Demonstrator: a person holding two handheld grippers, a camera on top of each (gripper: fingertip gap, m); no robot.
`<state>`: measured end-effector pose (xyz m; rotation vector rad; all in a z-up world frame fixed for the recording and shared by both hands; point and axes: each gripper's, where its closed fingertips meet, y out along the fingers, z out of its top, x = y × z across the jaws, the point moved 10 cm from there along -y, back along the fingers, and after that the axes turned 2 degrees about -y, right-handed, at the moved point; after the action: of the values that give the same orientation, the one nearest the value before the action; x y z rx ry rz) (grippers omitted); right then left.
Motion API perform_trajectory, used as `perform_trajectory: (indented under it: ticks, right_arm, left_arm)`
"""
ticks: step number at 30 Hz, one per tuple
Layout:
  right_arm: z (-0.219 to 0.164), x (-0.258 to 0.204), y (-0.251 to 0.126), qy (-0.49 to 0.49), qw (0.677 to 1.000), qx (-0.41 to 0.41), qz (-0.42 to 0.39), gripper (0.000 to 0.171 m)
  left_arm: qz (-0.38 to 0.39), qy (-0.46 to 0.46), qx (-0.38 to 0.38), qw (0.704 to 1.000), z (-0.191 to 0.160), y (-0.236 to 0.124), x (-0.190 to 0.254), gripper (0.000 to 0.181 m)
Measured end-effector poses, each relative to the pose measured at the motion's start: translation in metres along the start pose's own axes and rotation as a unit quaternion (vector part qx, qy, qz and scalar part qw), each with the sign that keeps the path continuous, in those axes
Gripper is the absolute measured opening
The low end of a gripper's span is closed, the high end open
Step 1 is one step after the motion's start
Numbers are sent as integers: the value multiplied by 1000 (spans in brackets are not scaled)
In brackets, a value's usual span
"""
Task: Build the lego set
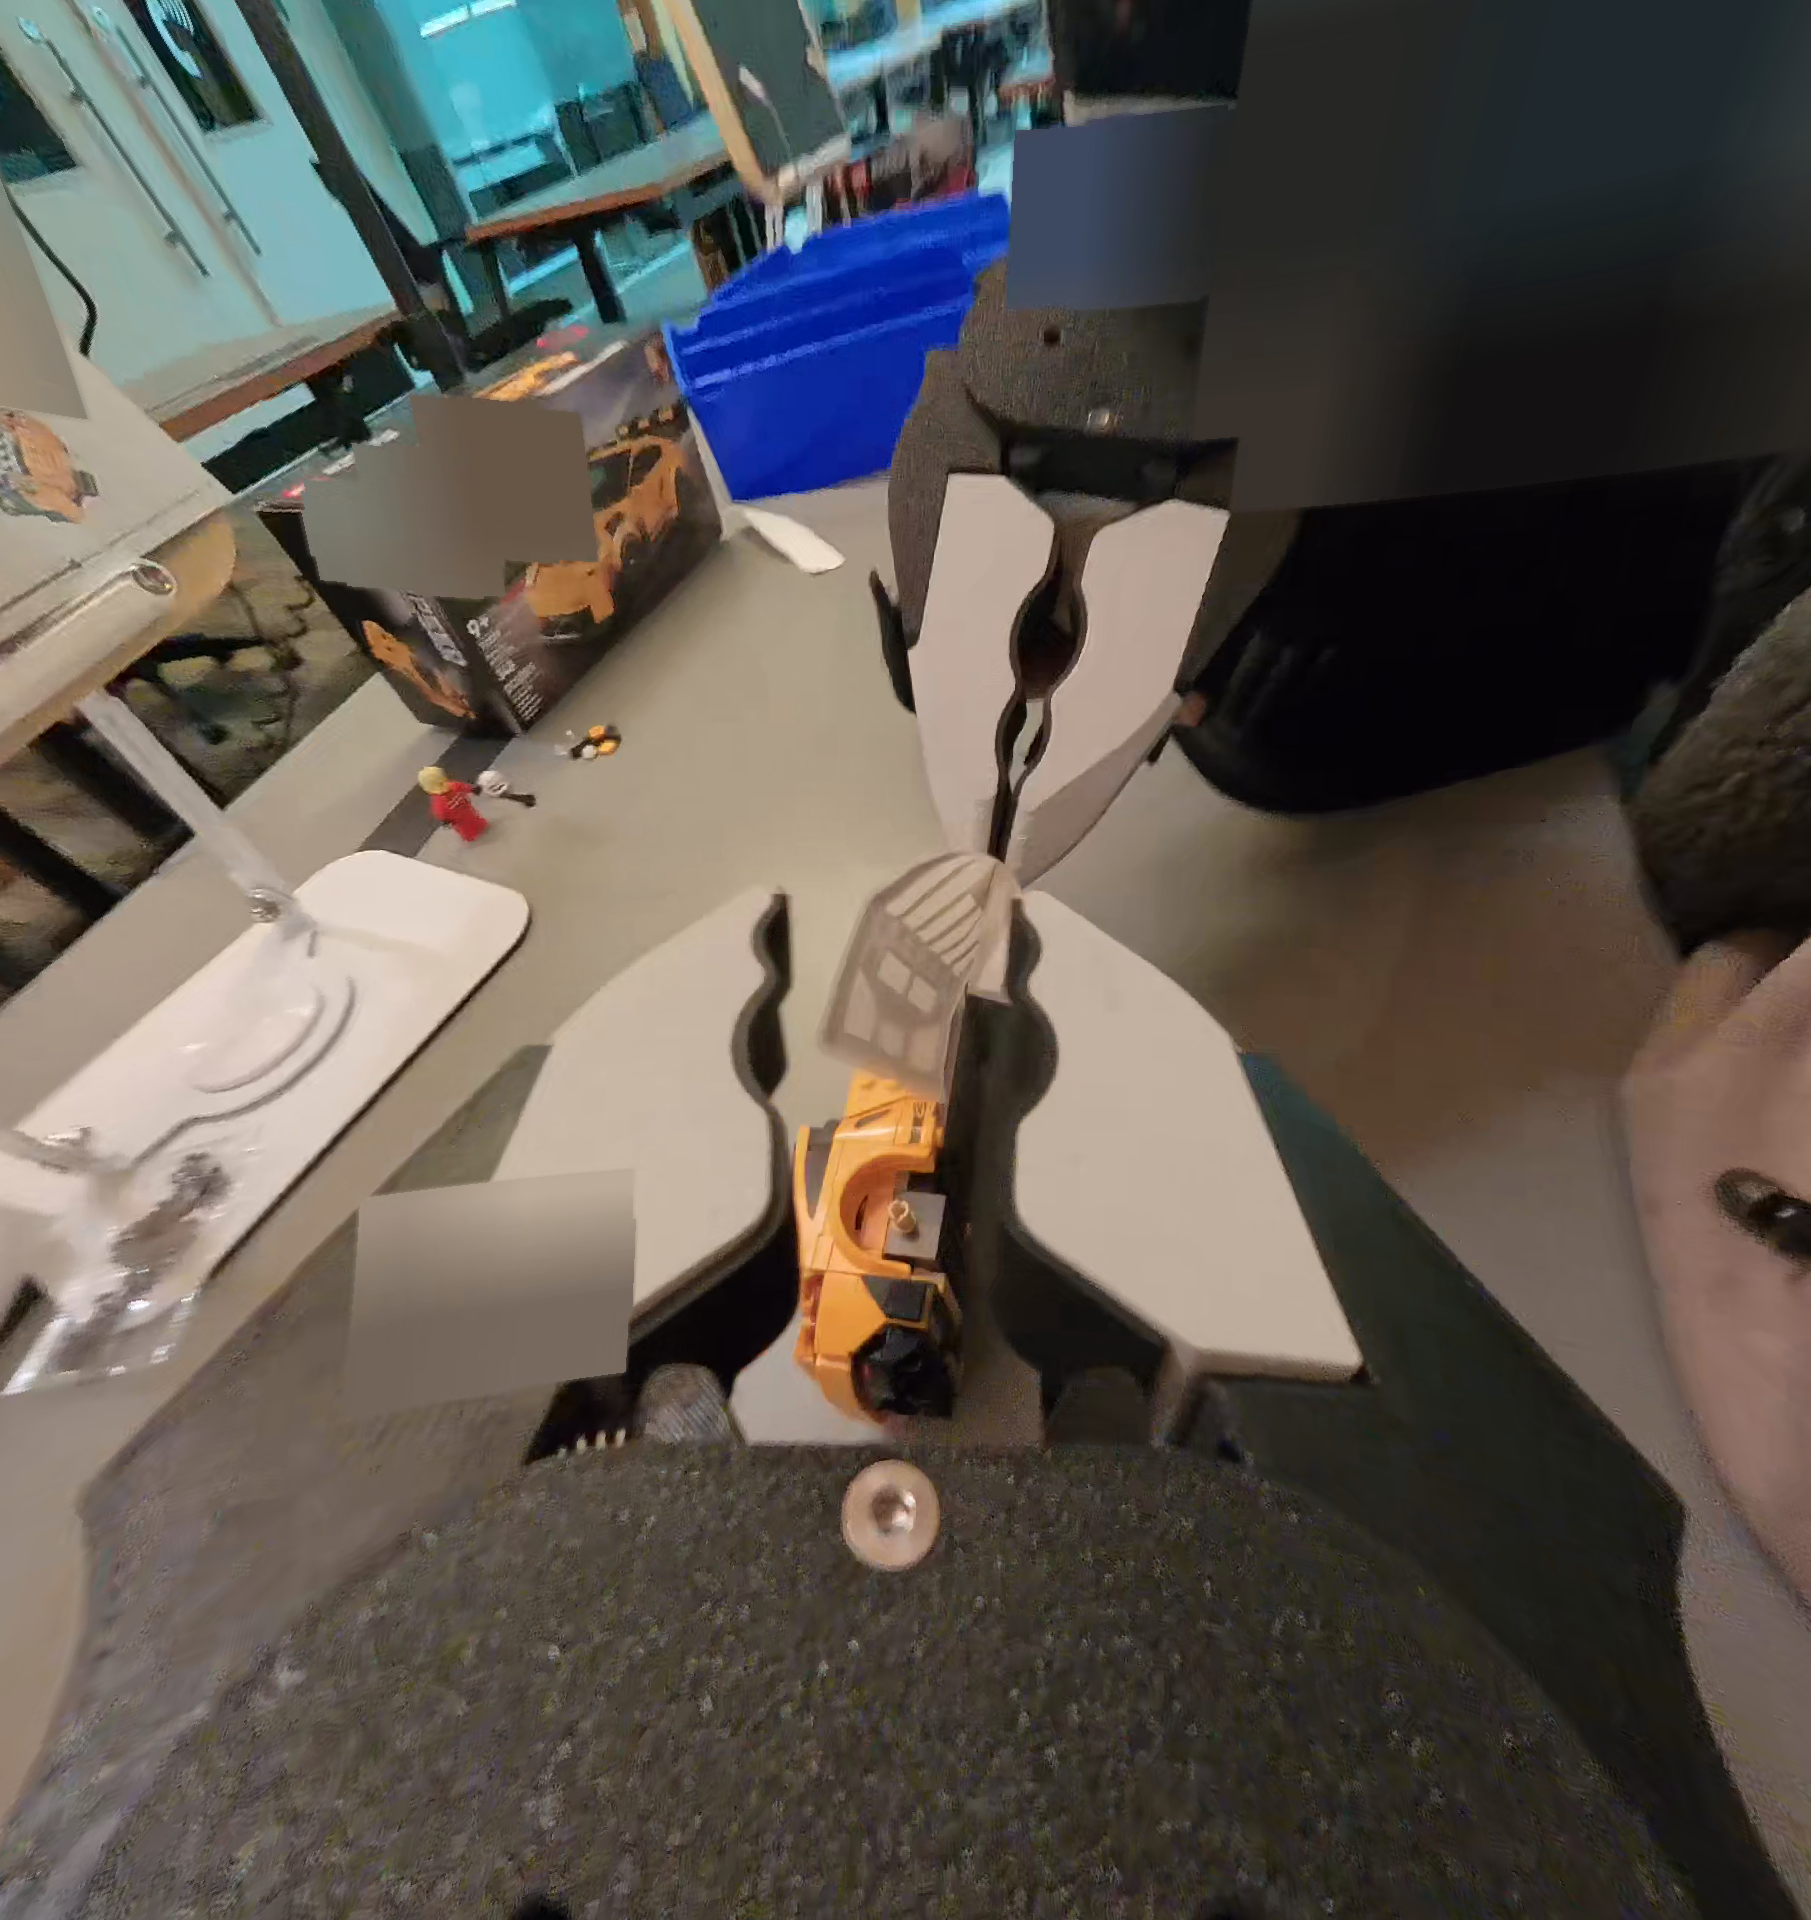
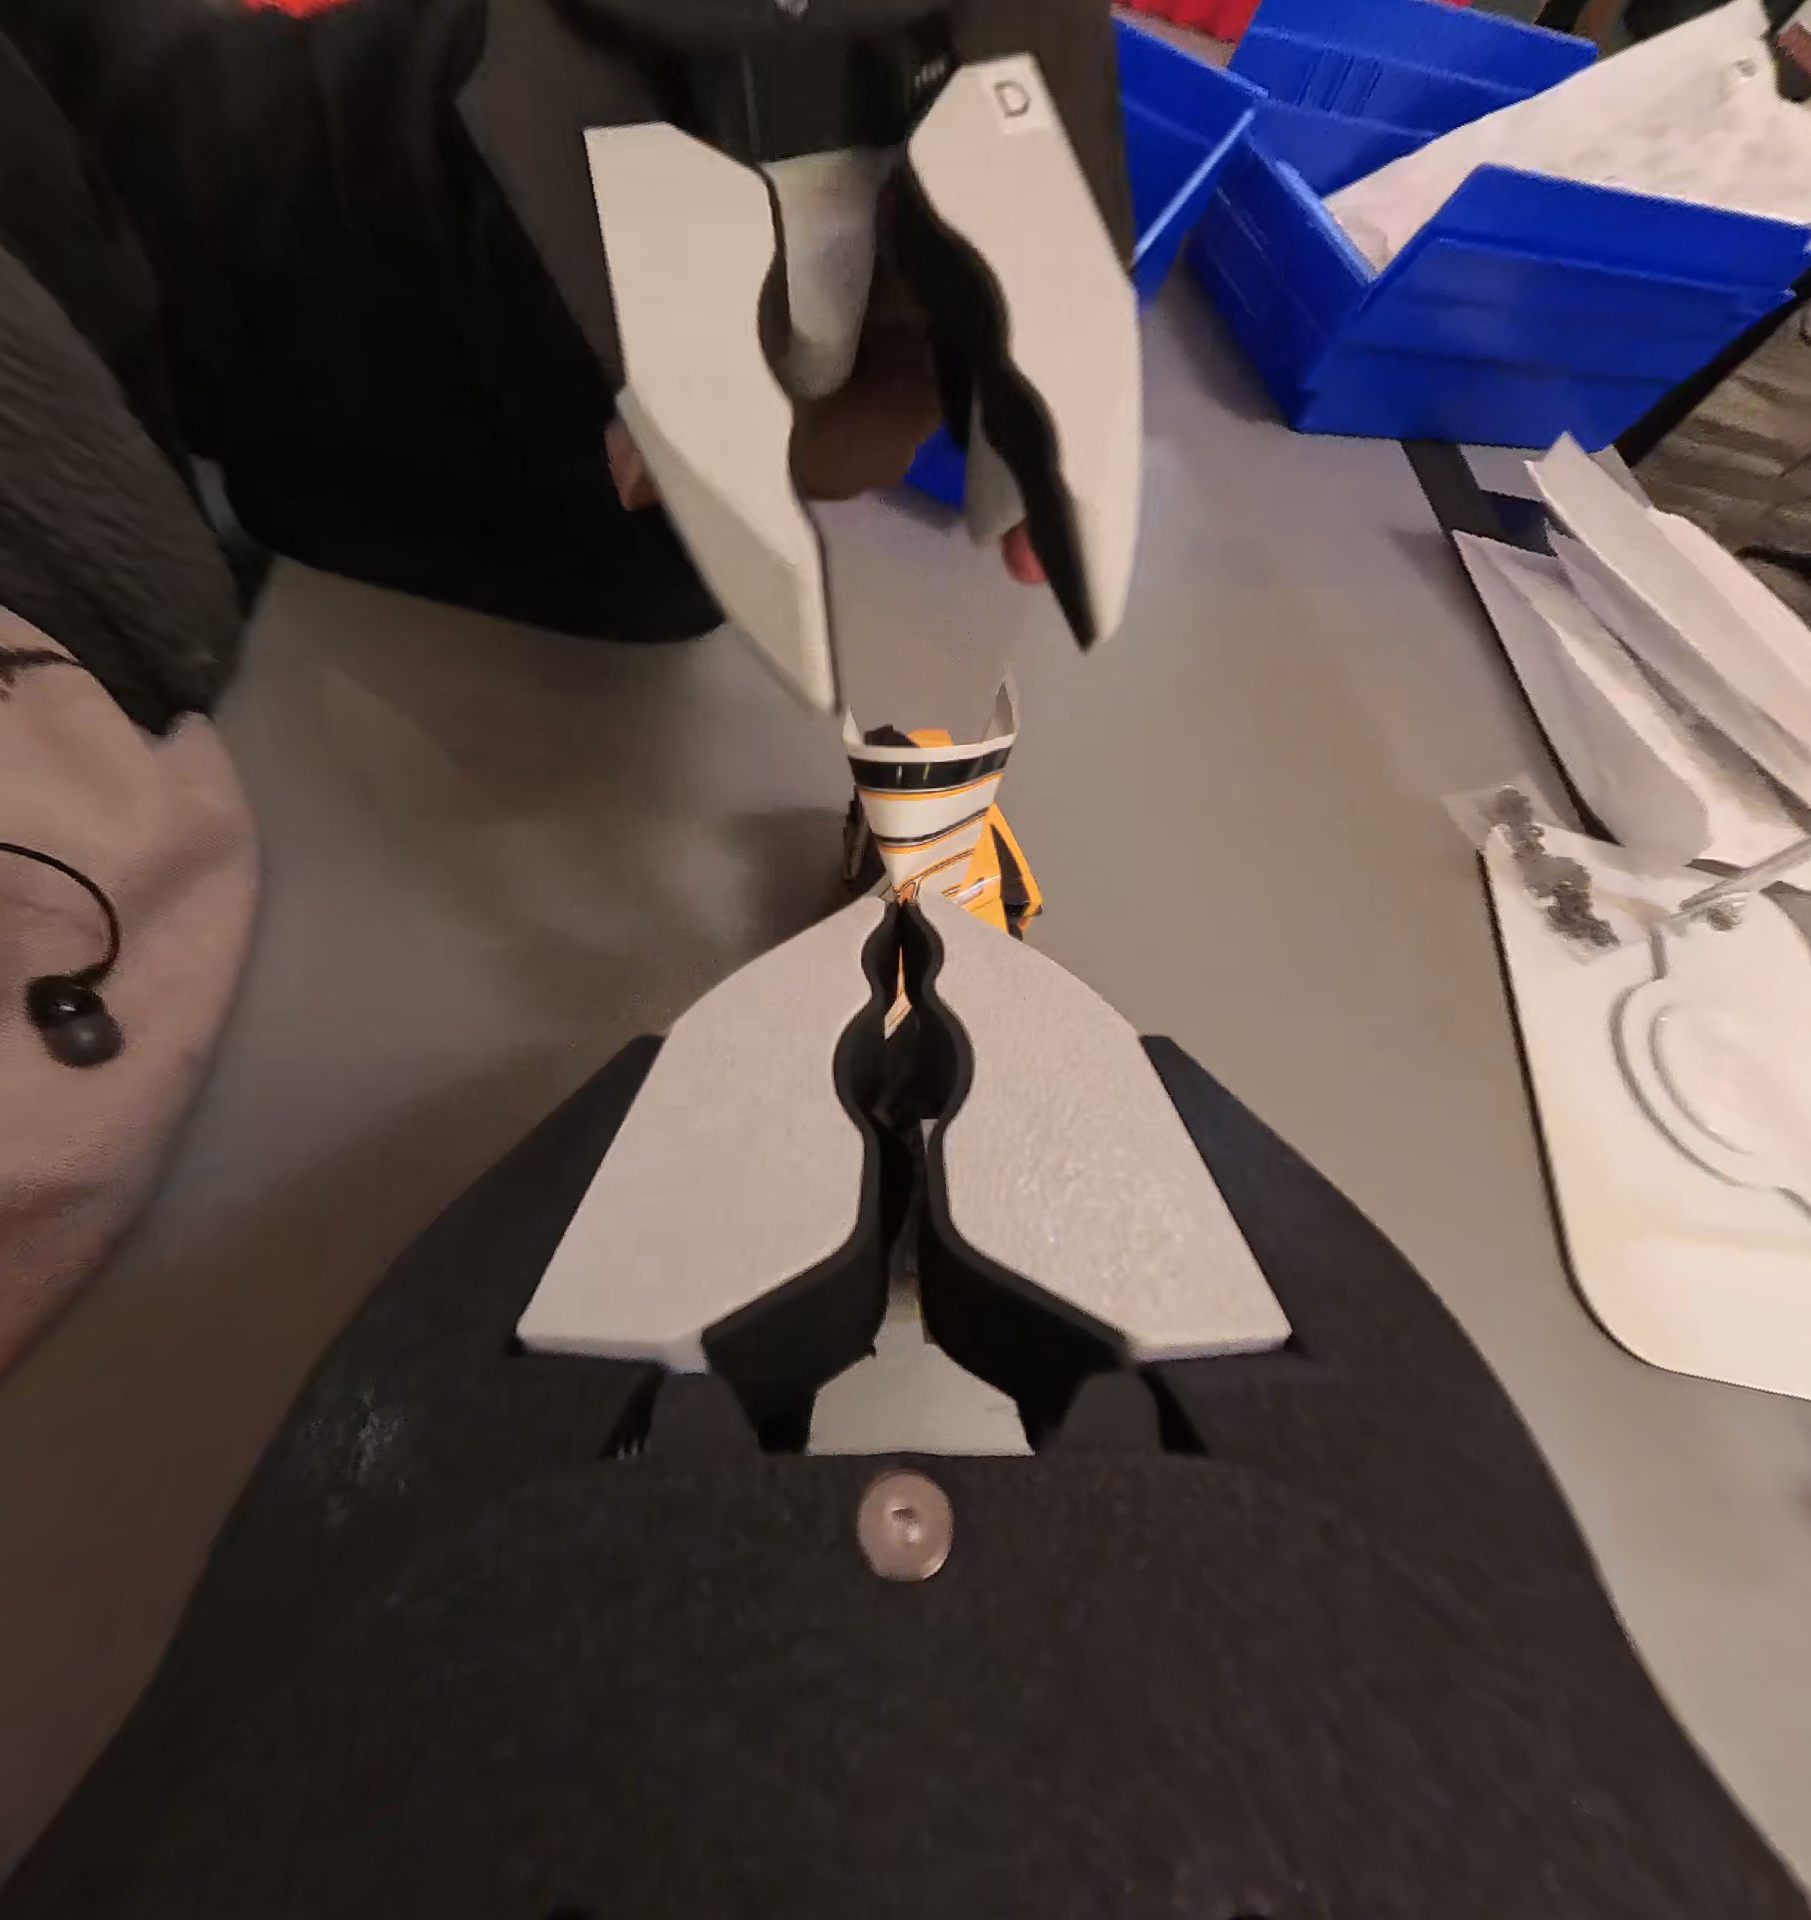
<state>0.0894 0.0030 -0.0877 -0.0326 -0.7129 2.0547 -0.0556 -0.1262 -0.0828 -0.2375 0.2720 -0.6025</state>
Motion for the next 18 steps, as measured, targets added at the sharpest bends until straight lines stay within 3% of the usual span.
perform_trajectory:
  ticks: [2, 4, 9, 14, 18]
  right_arm:
    - [4, -6, 6, -24, 999, -21, -11, 0]
    - [6, -12, 10, -56, 997, -45, -23, 0]
    - [14, -21, 6, -112, 991, -49, -49, 0]
    - [17, -17, -2, -102, 993, -6, -53, 0]
    - [17, -11, -8, -64, 997, 24, -39, 12]
  left_arm:
    - [-1, 25, -42, 999, 1, 10, 8, 54]
    - [7, 54, -70, 996, -1, 18, 15, 53]
    - [-9, 50, -66, 997, -2, 17, 16, 16]
    - [-19, 45, -25, 998, 0, 12, 14, 3]
    - [-24, 28, 24, 999, 1, 5, 9, 1]
